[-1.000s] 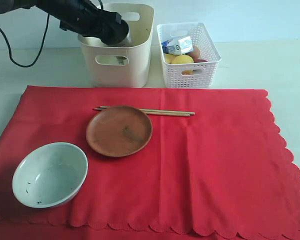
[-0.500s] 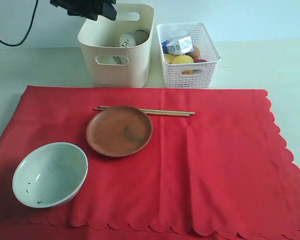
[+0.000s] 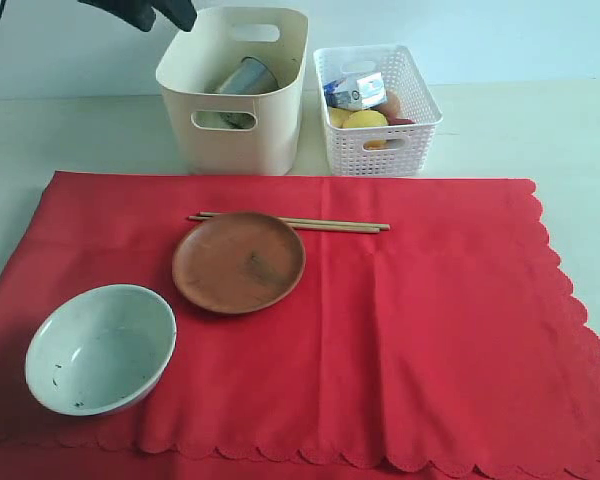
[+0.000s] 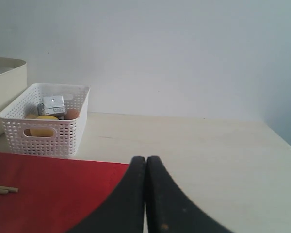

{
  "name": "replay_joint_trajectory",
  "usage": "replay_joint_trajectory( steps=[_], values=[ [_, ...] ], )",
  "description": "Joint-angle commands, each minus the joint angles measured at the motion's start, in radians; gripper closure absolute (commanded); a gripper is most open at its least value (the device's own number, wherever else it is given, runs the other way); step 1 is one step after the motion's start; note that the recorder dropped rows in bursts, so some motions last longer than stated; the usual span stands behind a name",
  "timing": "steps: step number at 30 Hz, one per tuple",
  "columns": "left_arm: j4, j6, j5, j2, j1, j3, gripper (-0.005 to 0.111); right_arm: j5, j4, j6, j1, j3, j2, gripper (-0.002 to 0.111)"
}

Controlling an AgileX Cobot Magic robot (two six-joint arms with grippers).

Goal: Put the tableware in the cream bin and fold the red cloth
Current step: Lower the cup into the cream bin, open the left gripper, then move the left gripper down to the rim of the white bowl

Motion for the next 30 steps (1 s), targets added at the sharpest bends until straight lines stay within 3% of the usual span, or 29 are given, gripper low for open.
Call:
replay_joint_trajectory(
  steps=[1, 10, 16, 30],
  values=[
    [0.024, -0.024, 0.016, -0.093, -0.001, 0.138, 0.052, -0.004, -0.012, -0.002, -0.004, 0.005, -0.004, 0.108],
    [0.151, -0.024, 0.016, -0.318, 0.001, 0.54, 0.052, 0.088, -0.005, -0.002, -0.004, 0.005, -0.004, 0.108],
    [0.151, -0.009, 0.016, -0.404, 0.003, 0.777, 0.052, 0.157, -0.002, -0.002, -0.004, 0.005, -0.004, 0.108],
    [0.16, 0.006, -0.147, -0.447, 0.009, 1.05, 0.052, 0.179, -0.002, -0.002, -0.004, 0.005, -0.004, 0.108]
  ],
)
